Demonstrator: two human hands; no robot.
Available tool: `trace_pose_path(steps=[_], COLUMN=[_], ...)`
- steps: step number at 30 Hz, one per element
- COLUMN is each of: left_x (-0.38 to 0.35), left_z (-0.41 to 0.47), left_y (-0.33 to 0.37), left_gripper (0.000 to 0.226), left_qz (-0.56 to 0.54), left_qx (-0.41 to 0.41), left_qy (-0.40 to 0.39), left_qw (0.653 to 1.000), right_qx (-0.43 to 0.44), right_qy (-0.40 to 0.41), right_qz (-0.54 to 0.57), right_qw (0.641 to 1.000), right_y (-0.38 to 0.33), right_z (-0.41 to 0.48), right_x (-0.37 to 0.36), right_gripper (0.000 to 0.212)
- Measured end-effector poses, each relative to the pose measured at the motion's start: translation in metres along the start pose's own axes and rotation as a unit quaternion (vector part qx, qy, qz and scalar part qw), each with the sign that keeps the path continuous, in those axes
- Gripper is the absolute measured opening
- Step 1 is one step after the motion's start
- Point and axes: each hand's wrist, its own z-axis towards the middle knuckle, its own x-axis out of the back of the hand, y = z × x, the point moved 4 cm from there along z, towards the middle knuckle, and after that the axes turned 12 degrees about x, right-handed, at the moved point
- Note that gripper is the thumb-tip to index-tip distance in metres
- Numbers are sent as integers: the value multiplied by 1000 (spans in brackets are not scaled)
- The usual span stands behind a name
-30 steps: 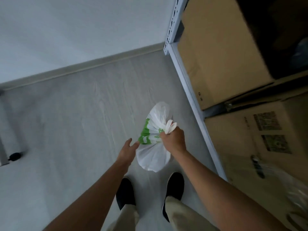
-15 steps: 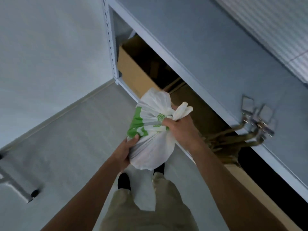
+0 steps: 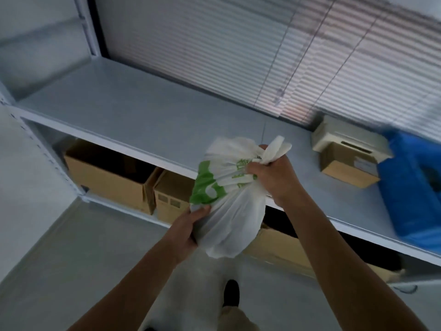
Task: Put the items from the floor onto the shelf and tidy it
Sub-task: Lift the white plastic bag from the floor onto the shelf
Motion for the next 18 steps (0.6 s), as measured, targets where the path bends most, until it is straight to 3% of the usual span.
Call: trace_pose_path(steps=[4, 10, 18], left_x=[-71, -155, -246], left_z=[46, 158, 268], left_y=[5, 4, 7], left_gripper=[33, 54, 35], left_qz=[23, 24, 25], left_qx=[42, 56, 20], left_qy=[-16, 9, -4], left_qw=[999, 998, 999], right_qx=[-7, -13, -38], right_qy=[55, 84, 71], right_qz=[1, -15, -58], right_qw=[998, 996, 995], right_y=[17, 66, 131], right_z=[46, 126, 244], right_x=[69, 163, 240], right_gripper=[30, 23, 34])
